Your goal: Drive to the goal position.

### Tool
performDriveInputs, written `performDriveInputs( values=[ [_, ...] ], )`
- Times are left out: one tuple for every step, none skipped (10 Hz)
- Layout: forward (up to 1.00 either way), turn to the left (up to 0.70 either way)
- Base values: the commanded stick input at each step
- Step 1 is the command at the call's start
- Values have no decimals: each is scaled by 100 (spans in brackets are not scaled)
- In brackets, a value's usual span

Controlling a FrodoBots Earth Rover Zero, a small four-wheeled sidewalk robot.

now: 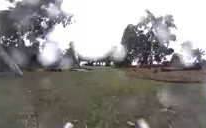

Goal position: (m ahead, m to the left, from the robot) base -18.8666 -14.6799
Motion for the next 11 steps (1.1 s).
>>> performDriveInputs(
  values=[
    [100,1],
    [100,1],
    [100,1],
    [100,1],
    [100,1],
    [56,-43],
    [4,-96],
    [0,-100],
    [0,-100],
    [0,-100],
    [0,-100]
  ],
)
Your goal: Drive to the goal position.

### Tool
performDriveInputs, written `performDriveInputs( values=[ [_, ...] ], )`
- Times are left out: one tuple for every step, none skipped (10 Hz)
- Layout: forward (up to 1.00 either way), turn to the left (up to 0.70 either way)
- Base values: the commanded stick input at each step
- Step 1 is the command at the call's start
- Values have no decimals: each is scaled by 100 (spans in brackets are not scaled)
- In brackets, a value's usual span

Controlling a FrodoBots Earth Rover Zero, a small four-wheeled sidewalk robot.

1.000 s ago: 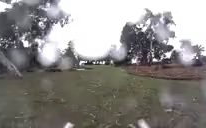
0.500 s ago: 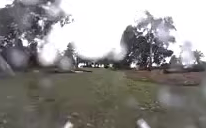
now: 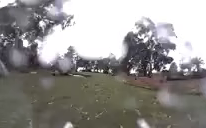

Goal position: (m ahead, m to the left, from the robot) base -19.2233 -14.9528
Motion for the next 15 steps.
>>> performDriveInputs(
  values=[
    [0,-100],
    [0,-100],
    [0,-100],
    [0,-100],
    [0,-100],
    [0,-100],
    [0,-100],
    [0,-100],
    [0,-100],
    [0,-100],
    [0,-100],
    [0,-100],
    [0,-100],
    [0,-100],
    [0,-100]
  ],
)
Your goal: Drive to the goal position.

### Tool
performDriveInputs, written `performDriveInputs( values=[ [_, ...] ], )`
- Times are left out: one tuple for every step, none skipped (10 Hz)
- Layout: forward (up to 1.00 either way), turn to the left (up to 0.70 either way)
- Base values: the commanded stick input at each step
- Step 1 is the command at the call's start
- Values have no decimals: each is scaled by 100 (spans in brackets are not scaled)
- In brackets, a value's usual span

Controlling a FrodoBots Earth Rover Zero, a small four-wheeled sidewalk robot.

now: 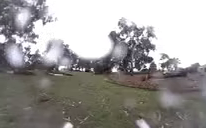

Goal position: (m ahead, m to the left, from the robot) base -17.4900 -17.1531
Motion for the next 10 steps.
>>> performDriveInputs(
  values=[
    [0,-100],
    [0,-100],
    [0,-100],
    [0,-100],
    [0,-100],
    [0,-100],
    [0,-100],
    [0,-100],
    [0,-100],
    [0,-100]
  ],
)
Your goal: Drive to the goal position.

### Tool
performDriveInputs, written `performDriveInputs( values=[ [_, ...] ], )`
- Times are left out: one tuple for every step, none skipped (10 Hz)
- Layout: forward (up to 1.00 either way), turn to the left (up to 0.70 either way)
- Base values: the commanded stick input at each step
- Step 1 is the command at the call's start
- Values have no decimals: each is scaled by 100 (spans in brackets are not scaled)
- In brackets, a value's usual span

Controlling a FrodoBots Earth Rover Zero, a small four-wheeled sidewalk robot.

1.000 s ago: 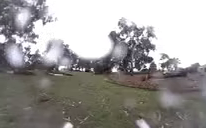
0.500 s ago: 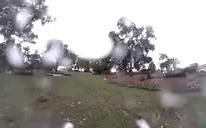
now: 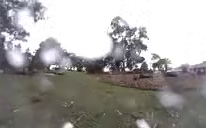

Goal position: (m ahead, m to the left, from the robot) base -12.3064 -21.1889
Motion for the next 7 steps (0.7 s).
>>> performDriveInputs(
  values=[
    [0,-100],
    [0,-100],
    [0,-100],
    [0,-100],
    [0,-100],
    [0,-100],
    [0,-100]
  ],
)
